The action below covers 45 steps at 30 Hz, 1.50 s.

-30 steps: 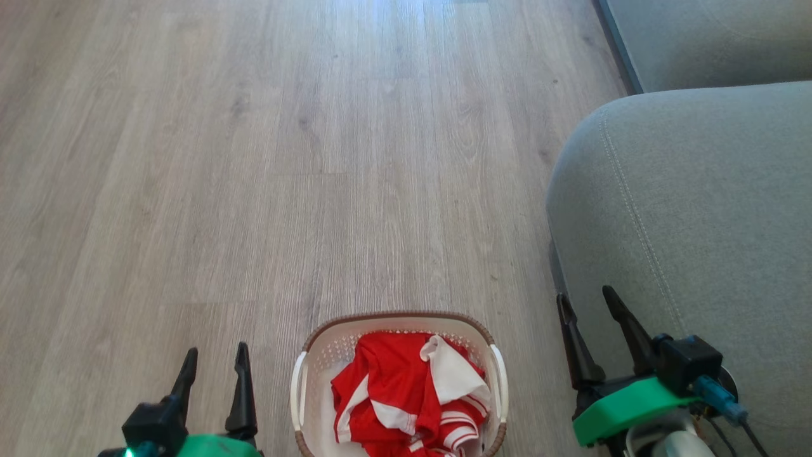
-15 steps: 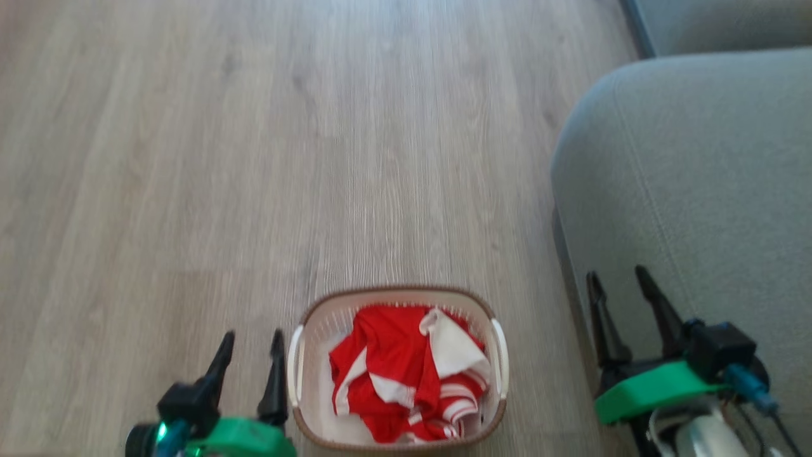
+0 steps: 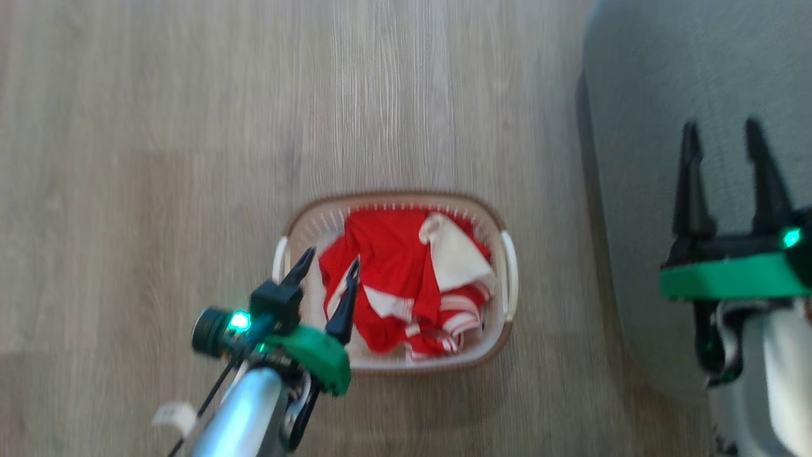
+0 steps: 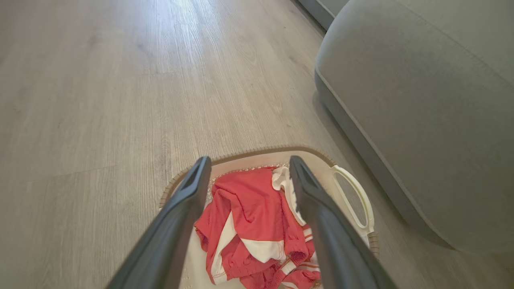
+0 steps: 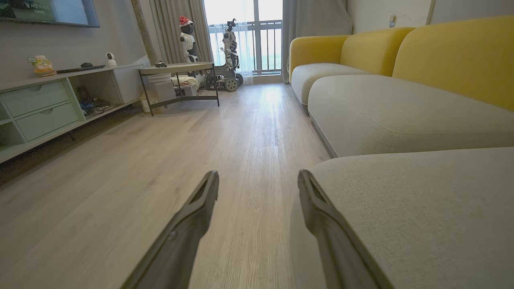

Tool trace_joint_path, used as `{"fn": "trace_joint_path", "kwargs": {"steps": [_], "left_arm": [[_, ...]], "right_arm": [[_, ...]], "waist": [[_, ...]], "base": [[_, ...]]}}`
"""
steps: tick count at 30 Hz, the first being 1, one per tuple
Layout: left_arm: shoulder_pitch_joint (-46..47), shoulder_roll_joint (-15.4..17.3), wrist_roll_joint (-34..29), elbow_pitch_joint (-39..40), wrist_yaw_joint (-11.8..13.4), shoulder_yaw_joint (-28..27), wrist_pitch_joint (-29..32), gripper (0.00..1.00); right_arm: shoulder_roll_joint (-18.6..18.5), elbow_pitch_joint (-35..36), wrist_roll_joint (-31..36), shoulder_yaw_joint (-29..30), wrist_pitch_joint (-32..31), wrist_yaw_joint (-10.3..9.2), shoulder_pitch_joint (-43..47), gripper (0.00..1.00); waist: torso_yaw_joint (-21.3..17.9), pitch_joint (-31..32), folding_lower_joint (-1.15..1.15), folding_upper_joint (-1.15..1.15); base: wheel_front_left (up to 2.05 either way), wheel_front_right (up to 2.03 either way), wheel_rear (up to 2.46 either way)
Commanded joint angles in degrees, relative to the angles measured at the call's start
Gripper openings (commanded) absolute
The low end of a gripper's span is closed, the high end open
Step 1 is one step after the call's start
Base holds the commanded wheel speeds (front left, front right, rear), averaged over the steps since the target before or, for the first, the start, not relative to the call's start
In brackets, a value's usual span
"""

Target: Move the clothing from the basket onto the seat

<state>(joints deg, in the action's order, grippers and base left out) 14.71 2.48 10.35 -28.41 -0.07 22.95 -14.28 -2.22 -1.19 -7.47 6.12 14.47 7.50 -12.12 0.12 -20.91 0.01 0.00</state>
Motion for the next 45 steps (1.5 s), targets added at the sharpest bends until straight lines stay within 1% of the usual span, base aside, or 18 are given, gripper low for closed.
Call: {"fn": "trace_joint_path", "kwargs": {"steps": [1, 6, 8, 10, 15, 21, 27, 36, 43, 45], "left_arm": [[2.6, 0.4, 0.3, 0.0, -0.2, -0.6, -0.7, 1.00], [10.0, 0.4, 1.8, -7.7, -0.3, 4.8, -0.7, 1.00], [14.0, 0.4, 2.6, -12.4, 0.0, 7.0, -0.7, 1.00], [16.6, 0.4, 3.0, -15.1, 0.3, 8.5, -0.7, 1.00], [22.4, 0.4, 1.4, -22.0, 0.8, 13.3, -0.7, 1.00], [27.6, 0.4, 0.9, -27.8, 1.5, 18.4, -0.7, 1.00], [31.6, 0.4, 1.5, -31.7, 2.1, 23.2, -0.7, 1.00], [36.0, 0.4, 3.3, -34.7, 2.7, 27.9, -0.3, 1.00], [39.5, 0.4, 4.3, -38.5, 6.6, 30.7, 2.5, 1.00], [40.0, 0.4, 4.7, -39.1, 7.1, 31.4, 3.2, 1.00]], "right_arm": [[-0.7, 2.6, 0.5, -0.9, 0.5, -0.01, -2.3, 1.00], [-0.7, 5.4, 0.8, 0.3, 0.5, -0.01, -6.2, 1.00], [-0.7, 7.7, 0.5, 0.0, 0.5, -0.01, -8.0, 1.00], [-0.7, 9.3, 0.3, -0.5, 0.5, -0.01, -8.8, 1.00], [-0.7, 13.0, 0.2, -1.0, 0.5, -0.01, -10.4, 1.00], [-0.7, 18.0, 1.7, -1.4, 0.5, -0.01, -12.2, 1.00], [-0.7, 21.3, 1.2, -2.2, 0.5, -0.01, -13.6, 1.00], [-0.7, 23.4, 0.0, -2.2, 0.5, -0.01, -14.5, 1.00], [-0.7, 24.3, -0.8, -2.2, 0.5, -0.01, -14.7, 1.00], [-0.7, 24.2, -1.0, -2.1, 0.5, -0.01, -14.7, 1.00]], "waist": [[-0.4, -6.1, -0.01, 0.00], [-1.0, -12.1, -0.01, 0.00], [-1.5, -15.7, -0.01, 0.00], [-1.7, -18.0, -0.01, 0.00], [-2.0, -22.5, -0.01, 0.00], [-2.9, -27.1, -0.01, 0.00], [-4.3, -30.7, -0.01, 0.00], [-5.8, -33.8, -0.01, 0.00], [-7.0, -35.5, -0.01, 0.00], [-7.2, -35.7, -0.01, 0.00]], "base": [[0.00, 0.00, 0.00], [0.00, 0.00, 0.00], [0.00, 0.00, 0.00], [0.00, 0.00, 0.00], [0.00, 0.00, 0.00], [0.00, 0.00, 0.00], [0.00, 0.00, 0.00], [0.00, 0.00, 0.00], [0.00, 0.00, 0.00], [0.00, 0.00, 0.00]]}}
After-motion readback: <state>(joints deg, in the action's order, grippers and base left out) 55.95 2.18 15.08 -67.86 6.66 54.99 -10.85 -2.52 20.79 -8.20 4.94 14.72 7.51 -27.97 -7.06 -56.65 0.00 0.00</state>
